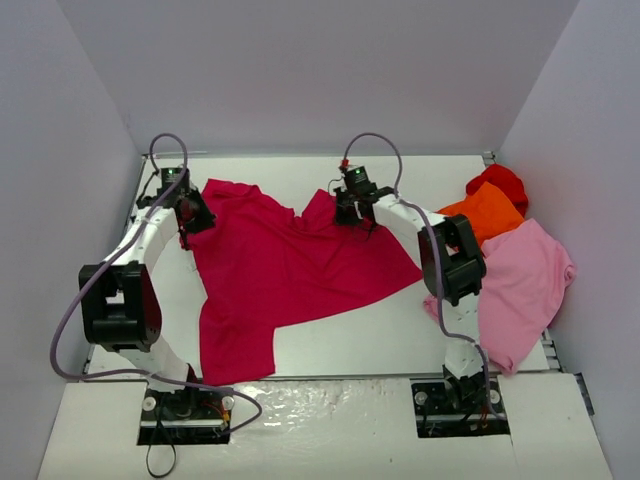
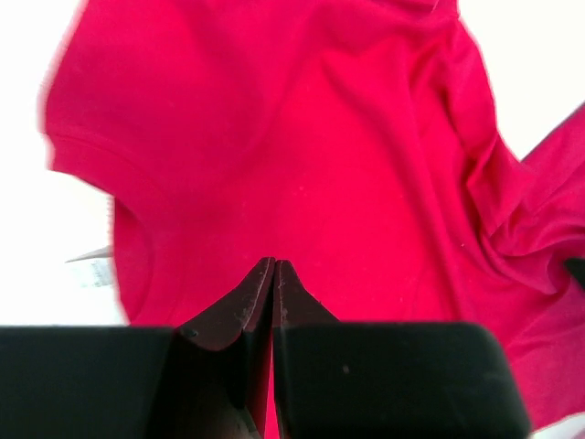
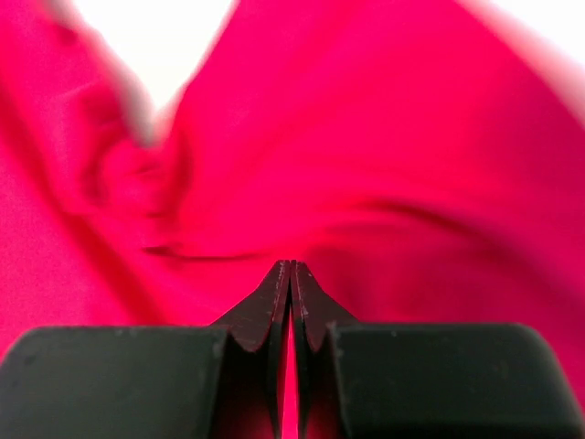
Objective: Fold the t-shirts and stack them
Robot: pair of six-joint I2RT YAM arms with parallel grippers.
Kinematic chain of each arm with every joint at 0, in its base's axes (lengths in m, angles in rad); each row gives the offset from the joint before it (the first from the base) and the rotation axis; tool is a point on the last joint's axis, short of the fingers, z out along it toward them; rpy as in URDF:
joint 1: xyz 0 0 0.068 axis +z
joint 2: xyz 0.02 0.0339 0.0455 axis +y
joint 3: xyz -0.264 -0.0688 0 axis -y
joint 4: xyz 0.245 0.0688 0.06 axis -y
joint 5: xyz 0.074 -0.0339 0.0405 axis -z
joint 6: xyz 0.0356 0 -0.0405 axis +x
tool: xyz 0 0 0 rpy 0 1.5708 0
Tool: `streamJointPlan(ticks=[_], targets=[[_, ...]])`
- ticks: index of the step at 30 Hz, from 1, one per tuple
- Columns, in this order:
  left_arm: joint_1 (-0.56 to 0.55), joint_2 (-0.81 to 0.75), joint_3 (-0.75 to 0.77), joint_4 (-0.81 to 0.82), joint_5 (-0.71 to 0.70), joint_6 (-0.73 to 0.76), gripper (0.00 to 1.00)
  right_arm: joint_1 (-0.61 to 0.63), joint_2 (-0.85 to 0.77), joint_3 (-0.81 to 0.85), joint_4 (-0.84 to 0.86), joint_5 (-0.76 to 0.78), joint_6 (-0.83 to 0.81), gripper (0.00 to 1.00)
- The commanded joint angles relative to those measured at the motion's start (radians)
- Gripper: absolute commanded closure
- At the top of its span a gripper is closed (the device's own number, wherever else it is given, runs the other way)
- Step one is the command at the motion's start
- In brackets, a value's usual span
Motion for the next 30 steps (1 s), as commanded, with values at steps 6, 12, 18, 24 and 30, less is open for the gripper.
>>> streamJointPlan(ticks=[6, 12, 18, 24, 30], targets=[[-0.094, 0.041, -0.108, 0.209, 0.139, -0.059, 1.00, -0.037, -0.100, -0.015, -0.065, 0.326, -0.107, 1.00], [-0.109, 0.025, -0.101, 0.216, 0.112, -0.041, 1.00, -0.039, -0.038, 0.020, -0.063, 0.284, -0.100, 1.00], [-0.115, 0.000, -0.108, 0.207, 0.129, -0.043, 1.00, -0.043, 0.040, 0.037, -0.084, 0.311, -0.096, 1.00], [-0.119, -0.063, -0.093, 0.161, 0.134, -0.032, 1.00, -0.098, 0.040, -0.041, -0.127, 0.402, -0.056, 1.00], [-0.121, -0.131, -0.092, 0.138, 0.130, -0.027, 1.00, -0.225, -0.081, -0.163, -0.143, 0.479, 0.002, 1.00]])
